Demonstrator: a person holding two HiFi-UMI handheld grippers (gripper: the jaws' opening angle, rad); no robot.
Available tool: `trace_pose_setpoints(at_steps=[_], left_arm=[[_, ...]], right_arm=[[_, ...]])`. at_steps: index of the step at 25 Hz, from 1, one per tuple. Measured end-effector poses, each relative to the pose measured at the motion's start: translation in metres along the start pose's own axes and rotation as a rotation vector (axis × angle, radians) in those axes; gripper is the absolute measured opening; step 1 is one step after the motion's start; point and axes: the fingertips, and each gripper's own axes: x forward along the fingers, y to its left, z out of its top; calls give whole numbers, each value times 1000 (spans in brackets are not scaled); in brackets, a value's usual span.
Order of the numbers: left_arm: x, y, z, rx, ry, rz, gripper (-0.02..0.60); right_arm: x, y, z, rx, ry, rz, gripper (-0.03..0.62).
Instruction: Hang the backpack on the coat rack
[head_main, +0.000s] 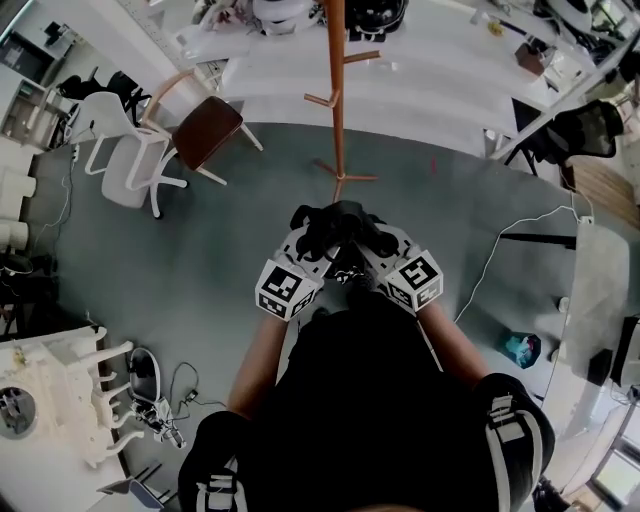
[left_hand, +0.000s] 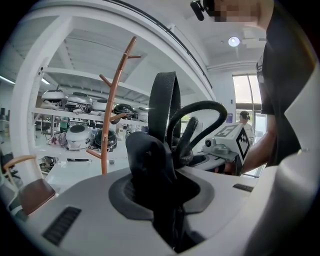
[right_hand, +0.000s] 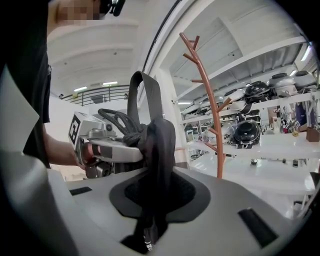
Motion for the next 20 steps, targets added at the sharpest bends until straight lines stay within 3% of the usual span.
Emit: trace_pose_setpoints(at_steps=[9, 20], left_arm=[[43, 19, 8, -44, -17, 77, 107], [81, 48, 19, -58, -29, 44, 107]], right_arm=[[7, -47, 6, -33, 37, 81, 81], [22, -92, 17, -33, 63, 45, 80]])
